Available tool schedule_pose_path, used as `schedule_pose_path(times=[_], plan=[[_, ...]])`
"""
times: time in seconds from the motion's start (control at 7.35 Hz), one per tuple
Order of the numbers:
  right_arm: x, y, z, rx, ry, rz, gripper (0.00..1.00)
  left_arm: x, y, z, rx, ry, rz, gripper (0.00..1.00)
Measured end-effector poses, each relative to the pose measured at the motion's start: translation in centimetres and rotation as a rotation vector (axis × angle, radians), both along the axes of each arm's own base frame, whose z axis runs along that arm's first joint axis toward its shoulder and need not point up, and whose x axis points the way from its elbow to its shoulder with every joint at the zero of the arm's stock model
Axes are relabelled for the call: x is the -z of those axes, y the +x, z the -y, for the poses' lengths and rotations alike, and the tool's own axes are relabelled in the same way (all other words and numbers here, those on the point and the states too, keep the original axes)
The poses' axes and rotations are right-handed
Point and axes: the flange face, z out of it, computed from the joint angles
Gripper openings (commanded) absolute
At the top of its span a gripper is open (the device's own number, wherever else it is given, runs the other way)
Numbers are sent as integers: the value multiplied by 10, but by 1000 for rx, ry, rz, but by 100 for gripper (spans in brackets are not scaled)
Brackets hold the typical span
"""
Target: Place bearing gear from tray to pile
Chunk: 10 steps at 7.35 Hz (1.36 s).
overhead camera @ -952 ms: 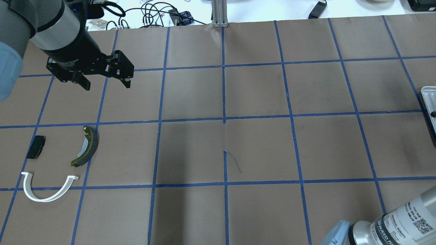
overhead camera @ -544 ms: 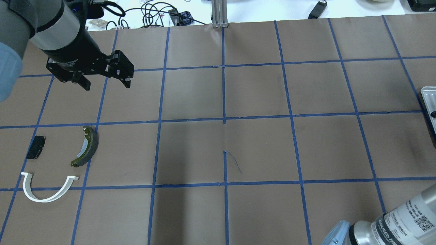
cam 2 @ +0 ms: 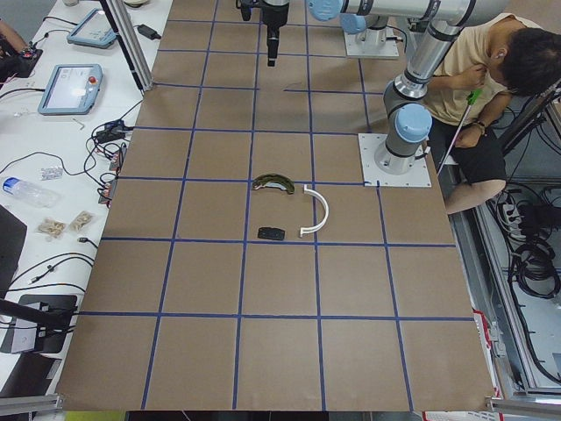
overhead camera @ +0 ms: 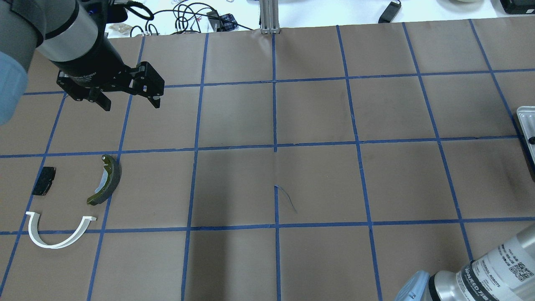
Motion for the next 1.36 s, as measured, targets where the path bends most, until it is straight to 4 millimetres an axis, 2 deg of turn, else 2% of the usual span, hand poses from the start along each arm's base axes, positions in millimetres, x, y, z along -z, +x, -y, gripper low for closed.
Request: schedule_pose_path(times=[0.27, 0.41, 0.68, 0.82, 0.95, 1.09, 1.22, 1.36], plan=[[-3, 1, 1, 22, -4, -4, 7, 0, 0, 0, -1, 0, 0, 100], [-3, 2, 2, 31, -6, -4, 0, 0, 1, 0, -1, 0, 0, 100], [-14, 7, 5, 51, -17, -11, 0, 0, 1, 0, -1, -1, 0, 100], [-32, 17, 11, 50, -33, -27, 0, -1, 1, 0, -2, -2, 0, 100], [-64, 44, 23, 42, -51, -45, 0, -1, 1, 0, -3, -1, 0, 100], [-101, 86, 35, 53, -61, -49, 0, 0, 1, 0, -2, -1, 0, 100], [-136, 141, 47, 81, -63, -42, 0, 0, 1, 0, -2, 0, 0, 100], [-163, 215, 60, 107, -59, -34, 0, 0, 1, 0, -2, 0, 0, 100]])
